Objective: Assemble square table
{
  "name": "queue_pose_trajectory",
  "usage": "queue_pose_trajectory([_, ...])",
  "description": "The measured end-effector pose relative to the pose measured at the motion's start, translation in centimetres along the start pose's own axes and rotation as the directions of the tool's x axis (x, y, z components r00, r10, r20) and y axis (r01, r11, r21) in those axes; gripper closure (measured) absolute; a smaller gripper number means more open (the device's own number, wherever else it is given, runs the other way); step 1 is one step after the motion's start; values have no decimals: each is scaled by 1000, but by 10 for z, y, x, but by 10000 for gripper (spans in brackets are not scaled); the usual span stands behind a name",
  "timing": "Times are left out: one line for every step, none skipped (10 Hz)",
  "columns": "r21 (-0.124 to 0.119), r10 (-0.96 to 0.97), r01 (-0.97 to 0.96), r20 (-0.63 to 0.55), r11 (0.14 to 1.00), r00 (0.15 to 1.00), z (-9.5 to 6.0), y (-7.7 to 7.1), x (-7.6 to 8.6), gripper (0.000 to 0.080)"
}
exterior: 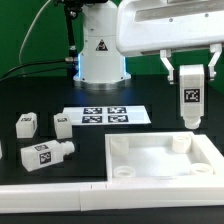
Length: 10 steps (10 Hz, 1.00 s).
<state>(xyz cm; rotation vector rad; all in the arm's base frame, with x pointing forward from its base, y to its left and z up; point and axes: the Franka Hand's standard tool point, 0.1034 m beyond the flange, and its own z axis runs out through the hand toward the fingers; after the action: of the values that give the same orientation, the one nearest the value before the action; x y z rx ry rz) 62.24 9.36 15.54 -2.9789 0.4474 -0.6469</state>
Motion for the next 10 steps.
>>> queue_pose_trajectory([-3, -44, 44, -1, 999, 999, 2, 3, 0, 514])
queue_pose_trajectory([-12, -154, 154, -11, 988, 988, 7, 12, 2, 514])
queue_pose_trajectory([-22, -260, 260, -16, 965, 965, 15, 17, 2, 514])
queue_pose_trajectory([-21, -267, 266, -21, 964, 964, 17, 15, 0, 514])
queue_pose_trajectory([-22, -266, 266, -20, 964, 964, 17, 15, 0, 514])
queue_pose_trajectory([-22, -266, 265, -20, 964, 964, 17, 16, 0, 514])
queue_pose_trajectory([-19, -266, 266, -31, 964, 963, 17, 13, 0, 514])
queue_pose_trajectory([-2, -253, 254, -106, 967, 962, 15, 6, -2, 514])
queue_pose_trajectory([14, -219, 224, -160, 974, 962, 17, -1, -4, 514])
queue_pose_trajectory([26, -179, 189, -204, 982, 962, 20, -8, -6, 514])
